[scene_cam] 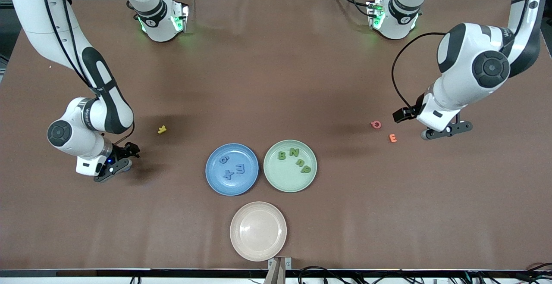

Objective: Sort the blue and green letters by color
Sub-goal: 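Grasp the other blue e with the right gripper while the left moves aside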

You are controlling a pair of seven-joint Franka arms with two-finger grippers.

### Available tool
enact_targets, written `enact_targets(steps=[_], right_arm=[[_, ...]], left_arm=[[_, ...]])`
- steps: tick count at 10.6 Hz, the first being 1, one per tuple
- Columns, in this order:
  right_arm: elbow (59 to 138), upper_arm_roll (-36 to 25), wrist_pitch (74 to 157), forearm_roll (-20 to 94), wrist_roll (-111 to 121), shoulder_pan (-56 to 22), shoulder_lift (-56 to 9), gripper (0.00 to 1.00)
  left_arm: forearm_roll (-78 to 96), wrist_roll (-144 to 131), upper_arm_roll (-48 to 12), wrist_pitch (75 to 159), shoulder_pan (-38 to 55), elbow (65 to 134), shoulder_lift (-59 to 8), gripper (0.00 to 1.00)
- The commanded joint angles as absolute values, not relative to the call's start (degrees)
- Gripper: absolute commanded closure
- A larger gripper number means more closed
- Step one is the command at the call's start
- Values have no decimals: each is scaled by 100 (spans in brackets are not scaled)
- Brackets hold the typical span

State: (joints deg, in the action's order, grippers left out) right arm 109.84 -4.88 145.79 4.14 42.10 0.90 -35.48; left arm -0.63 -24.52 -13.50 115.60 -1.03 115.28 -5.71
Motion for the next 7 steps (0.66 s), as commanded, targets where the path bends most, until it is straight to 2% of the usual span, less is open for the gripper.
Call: enact_targets(steps=[1,2,5,7], right_arm=[[10741,-404,14546,517,4097,202,-3639,52],[10740,-404,14563,588,4026,193,-3673,61],[10731,-404,14581,685,4025,202,-3735,69],[10697,-404,14564,703,3999,167,-3727,88]], left_arm=[[202,-2347,-1415,12163,-159,12417,43,0],[202,-2347,-1485,12208,-158,12462,70,0],[185,-2417,-1731,12243,-149,12480,201,0],[80,-2015,-1871,12147,-132,12332,167,0]])
